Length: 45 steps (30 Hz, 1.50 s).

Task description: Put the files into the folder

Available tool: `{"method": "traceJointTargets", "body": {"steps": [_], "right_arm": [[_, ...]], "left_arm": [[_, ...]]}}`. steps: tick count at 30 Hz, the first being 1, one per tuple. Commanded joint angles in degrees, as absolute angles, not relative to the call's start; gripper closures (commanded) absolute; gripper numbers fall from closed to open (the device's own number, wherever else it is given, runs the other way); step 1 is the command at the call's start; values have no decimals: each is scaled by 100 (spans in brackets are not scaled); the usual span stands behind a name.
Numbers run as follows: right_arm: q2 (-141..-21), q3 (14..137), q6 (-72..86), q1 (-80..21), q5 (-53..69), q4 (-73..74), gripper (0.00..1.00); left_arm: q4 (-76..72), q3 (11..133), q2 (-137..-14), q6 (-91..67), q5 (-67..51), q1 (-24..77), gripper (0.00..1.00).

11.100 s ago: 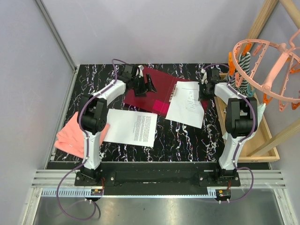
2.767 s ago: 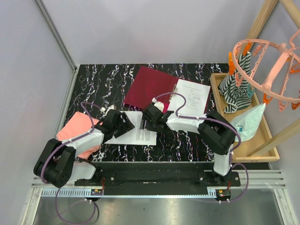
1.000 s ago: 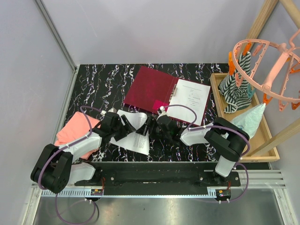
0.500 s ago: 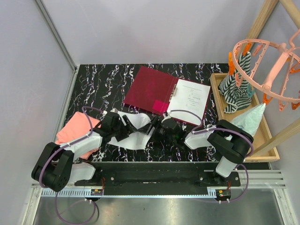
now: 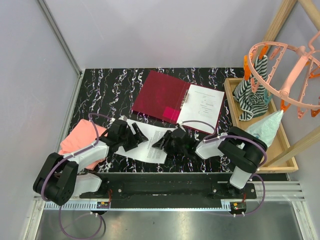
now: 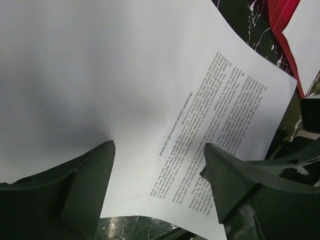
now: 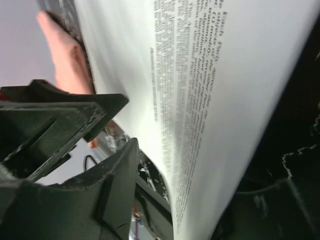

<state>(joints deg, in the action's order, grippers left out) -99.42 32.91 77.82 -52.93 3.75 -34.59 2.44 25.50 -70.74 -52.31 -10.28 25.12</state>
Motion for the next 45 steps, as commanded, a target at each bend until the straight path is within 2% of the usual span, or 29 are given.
{"method": "traceJointTargets", "body": {"steps": [1, 4, 5, 8, 9, 15, 19, 22, 25, 28, 29, 32, 37, 45], "right_arm": [[-9466, 3884, 6567, -5283, 35, -1804, 52], [-9255, 3990, 5864, -5186, -158, -1583, 68], [-9203, 4077, 5566, -5151, -89, -1547, 78], [-9106, 4183, 5100, -5107, -158, -1433, 97], [-9097, 4227, 4967, -5072, -132, -1328, 100], [-9123, 4798, 3526, -4957, 175, -765, 100], [-9036, 4983, 2463, -4668, 1148, -660, 100], [-8860, 5237, 1602, -4439, 1991, -291, 100], [-8772, 6061, 705, -4395, 2652, 806, 100], [-8684, 6756, 28, -4386, 3310, 1940, 100], [-8640, 6872, -304, -4377, 3479, 2360, 100], [-8350, 6987, -439, -4351, 3998, 2619, 100], [-7946, 6584, -361, -4351, 4710, 2540, 100], [-7779, 6372, -255, -4351, 4905, 2268, 100]], "left_arm": [[764, 2654, -6672, -4738, -993, 2531, 18], [905, 2864, -6355, -4501, -1081, 2531, 16], [966, 2944, -6276, -4396, -1107, 2531, 16], [1212, 3304, -6205, -4219, -1204, 2531, 16], [1352, 3461, -6188, -4184, -1221, 2531, 16], [1923, 4006, -5766, -3868, -1301, 2461, 15], [2468, 4718, -5432, -3192, -1520, 2093, 15], [2882, 5456, -5405, -2402, -1678, 1838, 8], [3102, 6098, -5658, -1610, -2187, 1645, 2], [3164, 6599, -6202, -942, -3547, 1495, 1], [3242, 6748, -6379, -558, -4421, 1494, 1], [3428, 7127, -6916, -221, -5175, 1503, 3], [3419, 7330, -7259, 158, -5695, 1494, 7], [3472, 7067, -7462, 474, -6635, 1661, 16]]}}
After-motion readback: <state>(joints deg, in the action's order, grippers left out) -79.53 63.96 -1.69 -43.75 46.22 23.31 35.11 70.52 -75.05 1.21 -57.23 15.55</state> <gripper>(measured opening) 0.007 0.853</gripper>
